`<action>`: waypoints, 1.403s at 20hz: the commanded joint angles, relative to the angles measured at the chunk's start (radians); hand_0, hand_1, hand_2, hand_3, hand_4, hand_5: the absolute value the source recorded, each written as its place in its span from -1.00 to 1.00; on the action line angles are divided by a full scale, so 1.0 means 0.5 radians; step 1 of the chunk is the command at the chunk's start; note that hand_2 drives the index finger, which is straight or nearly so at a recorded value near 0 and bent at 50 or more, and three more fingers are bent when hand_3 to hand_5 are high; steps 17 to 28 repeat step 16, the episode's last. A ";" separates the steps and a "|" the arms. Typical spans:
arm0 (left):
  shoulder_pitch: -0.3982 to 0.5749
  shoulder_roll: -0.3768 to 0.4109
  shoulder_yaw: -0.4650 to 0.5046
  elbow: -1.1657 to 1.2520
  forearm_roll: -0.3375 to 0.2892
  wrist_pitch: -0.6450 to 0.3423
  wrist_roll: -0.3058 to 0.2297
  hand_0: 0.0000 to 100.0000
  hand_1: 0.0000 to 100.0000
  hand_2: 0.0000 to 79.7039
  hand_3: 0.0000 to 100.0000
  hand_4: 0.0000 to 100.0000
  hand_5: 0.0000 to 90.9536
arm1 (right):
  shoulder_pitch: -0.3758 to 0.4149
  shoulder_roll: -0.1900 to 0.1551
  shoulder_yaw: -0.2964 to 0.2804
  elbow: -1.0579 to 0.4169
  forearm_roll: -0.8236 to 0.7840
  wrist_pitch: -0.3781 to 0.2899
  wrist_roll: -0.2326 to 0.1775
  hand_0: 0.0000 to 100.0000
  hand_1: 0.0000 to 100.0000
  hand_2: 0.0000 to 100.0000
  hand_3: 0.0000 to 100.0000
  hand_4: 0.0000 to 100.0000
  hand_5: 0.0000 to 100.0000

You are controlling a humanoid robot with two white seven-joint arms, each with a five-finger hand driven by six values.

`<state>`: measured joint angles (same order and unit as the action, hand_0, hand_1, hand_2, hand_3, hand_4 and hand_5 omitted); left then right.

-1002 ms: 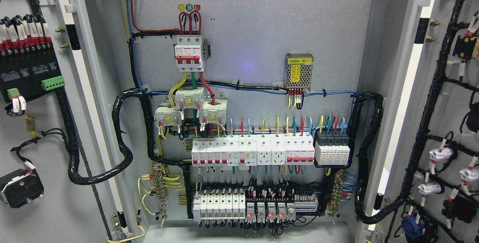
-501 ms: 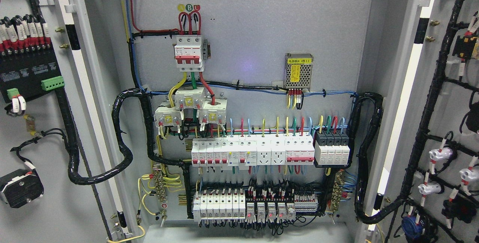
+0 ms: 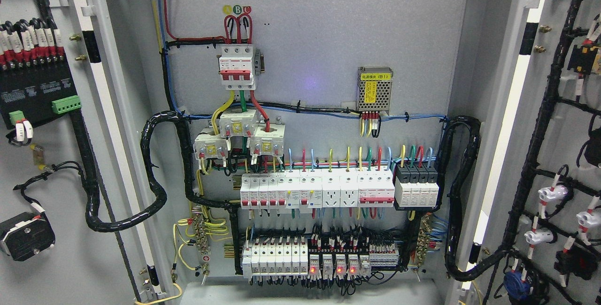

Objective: Open door with both hands

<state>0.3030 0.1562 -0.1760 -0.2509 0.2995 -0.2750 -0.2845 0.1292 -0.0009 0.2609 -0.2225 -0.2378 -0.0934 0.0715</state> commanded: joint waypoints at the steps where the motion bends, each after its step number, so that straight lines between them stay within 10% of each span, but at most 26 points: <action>1: -0.020 -0.085 -0.001 0.235 -0.028 0.074 -0.002 -1.00 -1.00 -1.00 -1.00 -1.00 -1.00 | -0.016 0.097 0.003 0.203 0.064 0.049 -0.112 -0.62 -1.00 -1.00 -1.00 -1.00 -1.00; 28: -0.222 -0.159 -0.013 0.146 -0.141 0.169 0.001 -1.00 -1.00 -1.00 -1.00 -1.00 -1.00 | -0.007 0.155 0.015 0.255 0.172 0.098 -0.183 -0.62 -1.00 -1.00 -1.00 -1.00 -1.00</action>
